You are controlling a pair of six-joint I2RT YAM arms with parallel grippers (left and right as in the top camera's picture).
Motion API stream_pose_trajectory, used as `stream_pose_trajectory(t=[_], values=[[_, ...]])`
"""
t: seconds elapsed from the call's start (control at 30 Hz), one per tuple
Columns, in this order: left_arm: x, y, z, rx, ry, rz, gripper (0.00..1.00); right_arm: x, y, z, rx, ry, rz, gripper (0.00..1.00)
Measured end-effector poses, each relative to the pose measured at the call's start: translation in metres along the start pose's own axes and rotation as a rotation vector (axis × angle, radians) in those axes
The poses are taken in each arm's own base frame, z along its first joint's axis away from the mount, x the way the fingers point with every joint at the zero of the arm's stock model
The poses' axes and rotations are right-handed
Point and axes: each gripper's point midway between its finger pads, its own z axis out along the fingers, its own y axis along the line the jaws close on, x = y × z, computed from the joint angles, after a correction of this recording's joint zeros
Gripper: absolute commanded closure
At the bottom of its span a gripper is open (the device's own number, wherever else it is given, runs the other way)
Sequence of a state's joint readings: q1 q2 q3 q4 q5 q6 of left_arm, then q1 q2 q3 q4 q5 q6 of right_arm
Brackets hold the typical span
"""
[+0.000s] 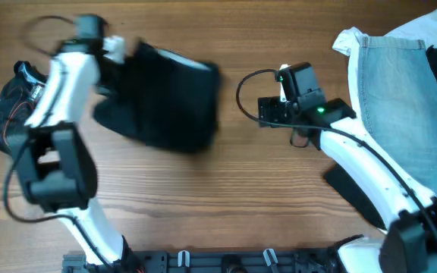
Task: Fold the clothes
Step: 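Carry the folded black garment with the left gripper to the table's left side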
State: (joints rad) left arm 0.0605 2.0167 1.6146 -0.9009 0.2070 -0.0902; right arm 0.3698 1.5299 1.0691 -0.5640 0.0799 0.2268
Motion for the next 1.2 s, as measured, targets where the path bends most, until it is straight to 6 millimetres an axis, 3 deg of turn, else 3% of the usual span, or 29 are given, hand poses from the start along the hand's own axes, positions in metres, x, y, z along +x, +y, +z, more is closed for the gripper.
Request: stream_pose_trajectory(t=[0.1,0.13,0.17,0.27,0.3,0.37,0.4,0.47,0.77,0.83,0.9,0.97,1.0,1.07,1.1,1.13,1.2], values=[[-0.061,0.097,-0.062,-0.070,-0.256,-0.218,0.96,-0.007,-0.004,-0.013,0.001,-0.038,0.012,0.05],[-0.071,0.132,-0.081,-0.101,-0.327,-0.283,0.95,-0.006,-0.005,-0.013,0.002,-0.033,0.013,0.05],[-0.075,0.170,-0.097,-0.138,-0.386,-0.352,0.94,-0.005,-0.006,-0.013,0.004,-0.027,0.013,0.05],[-0.072,0.236,-0.122,-0.196,-0.474,-0.468,0.90,-0.004,-0.006,-0.013,0.005,-0.024,0.013,0.06],[-0.068,0.249,-0.127,-0.207,-0.481,-0.494,0.89,-0.004,-0.006,-0.013,0.005,-0.024,0.013,0.06],[-0.062,0.266,-0.132,-0.221,-0.487,-0.527,0.82,-0.004,-0.005,-0.013,0.003,-0.024,0.013,0.06],[-0.059,0.272,-0.135,-0.227,-0.489,-0.540,0.62,-0.004,-0.005,-0.013,0.001,-0.023,0.013,0.05],[-0.056,0.276,-0.136,-0.230,-0.487,-0.553,0.00,-0.004,-0.005,-0.013,0.001,-0.023,0.013,0.02],[-0.045,0.283,-0.141,-0.256,-0.467,-0.588,0.00,-0.004,-0.005,-0.013,0.000,-0.025,0.016,0.00],[-0.048,0.276,-0.161,-0.264,-0.508,-0.577,0.00,-0.010,-0.003,-0.013,-0.009,-0.045,0.019,0.00],[-0.057,0.250,-0.180,-0.235,-0.553,-0.531,0.00,-0.025,0.008,-0.015,-0.072,-0.103,0.055,0.00],[-0.072,0.195,-0.175,-0.168,-0.545,-0.428,0.00,-0.051,0.027,-0.021,-0.178,-0.200,0.091,0.00],[-0.080,0.143,-0.157,-0.117,-0.503,-0.322,0.00,-0.058,0.033,-0.024,-0.211,-0.227,0.098,0.00],[-0.080,0.063,-0.133,-0.046,-0.440,-0.156,0.00,-0.062,0.035,-0.026,-0.235,-0.238,0.103,0.00],[-0.070,0.017,-0.120,-0.009,-0.386,-0.062,0.00,-0.062,0.030,-0.025,-0.232,-0.235,0.112,0.00],[-0.059,-0.010,-0.111,0.010,-0.345,-0.008,0.00,-0.061,0.019,-0.023,-0.219,-0.223,0.132,0.00],[-0.015,-0.041,-0.094,-0.020,-0.183,0.062,0.00,-0.051,-0.018,-0.017,-0.159,-0.167,0.200,0.00]])
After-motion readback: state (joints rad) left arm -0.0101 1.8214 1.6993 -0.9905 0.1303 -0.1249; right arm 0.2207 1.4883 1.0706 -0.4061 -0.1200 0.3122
